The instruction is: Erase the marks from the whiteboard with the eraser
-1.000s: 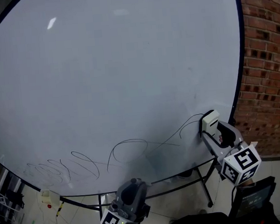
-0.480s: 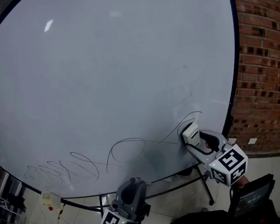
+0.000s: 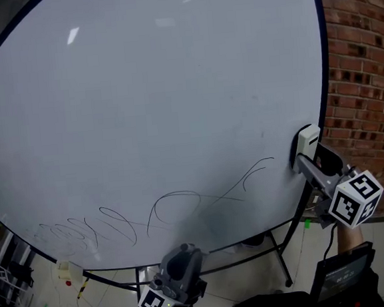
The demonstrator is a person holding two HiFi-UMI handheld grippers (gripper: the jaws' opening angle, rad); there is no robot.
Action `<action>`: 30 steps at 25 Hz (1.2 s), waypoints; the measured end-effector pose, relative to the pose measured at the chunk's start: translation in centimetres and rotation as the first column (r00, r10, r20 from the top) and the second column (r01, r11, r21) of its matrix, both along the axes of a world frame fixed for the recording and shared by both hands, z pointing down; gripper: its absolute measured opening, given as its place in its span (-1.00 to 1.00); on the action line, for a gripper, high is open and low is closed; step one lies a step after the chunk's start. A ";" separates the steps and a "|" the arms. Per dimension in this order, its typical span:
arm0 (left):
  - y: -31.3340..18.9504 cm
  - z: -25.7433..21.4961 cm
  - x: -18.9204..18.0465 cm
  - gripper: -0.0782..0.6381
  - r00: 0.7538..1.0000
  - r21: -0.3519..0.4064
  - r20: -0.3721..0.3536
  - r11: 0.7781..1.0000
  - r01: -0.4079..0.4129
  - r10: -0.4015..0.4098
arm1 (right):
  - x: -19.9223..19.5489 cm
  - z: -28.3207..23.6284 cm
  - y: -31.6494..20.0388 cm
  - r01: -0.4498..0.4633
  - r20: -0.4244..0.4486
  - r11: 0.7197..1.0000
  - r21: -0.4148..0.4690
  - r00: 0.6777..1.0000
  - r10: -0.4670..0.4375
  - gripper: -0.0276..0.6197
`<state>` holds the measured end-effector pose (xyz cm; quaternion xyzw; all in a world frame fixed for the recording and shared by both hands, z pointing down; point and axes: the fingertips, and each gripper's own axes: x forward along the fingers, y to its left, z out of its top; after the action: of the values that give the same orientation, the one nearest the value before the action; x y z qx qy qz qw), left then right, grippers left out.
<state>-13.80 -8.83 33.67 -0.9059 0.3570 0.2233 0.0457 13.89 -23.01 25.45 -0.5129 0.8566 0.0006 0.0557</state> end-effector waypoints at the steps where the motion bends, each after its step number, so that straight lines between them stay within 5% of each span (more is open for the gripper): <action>1: 0.0 0.2 -0.1 -0.61 1.000 -0.002 0.004 1.000 0.004 -0.004 | 0.0 0.0 0.0 -0.005 0.000 1.000 0.003 1.000 0.005 -0.22; 8: 0.1 0.4 -0.3 -0.61 1.000 -0.004 0.009 1.000 0.013 -0.013 | -1.4 0.4 0.3 -0.016 -0.015 1.000 0.006 1.000 0.016 -0.22; 13: 0.2 1.0 -0.9 -0.61 1.000 -0.015 0.014 1.000 0.016 -0.016 | -6.9 3.2 1.2 0.096 -0.083 0.994 -0.053 0.991 -0.101 -0.22; 20: 0.3 1.1 -1.3 -0.61 1.000 -0.017 0.008 1.000 0.008 -0.008 | -13.3 9.9 2.6 0.245 -0.148 0.949 -0.200 0.950 -0.276 -0.22; 25: 0.4 0.9 -1.5 -0.61 1.000 -0.008 0.010 1.000 0.011 -0.011 | -12.1 8.4 2.4 0.232 -0.160 0.958 -0.170 0.952 -0.260 -0.22; 30: 0.5 0.8 -1.8 -0.61 1.000 0.002 0.010 1.000 0.021 -0.021 | -8.1 3.0 1.5 0.189 -0.072 0.979 -0.076 0.978 -0.194 -0.22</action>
<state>-15.64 -8.30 34.51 -0.9033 0.3658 0.2184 0.0506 5.83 -21.55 28.45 -0.4293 0.9031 -0.0139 0.0039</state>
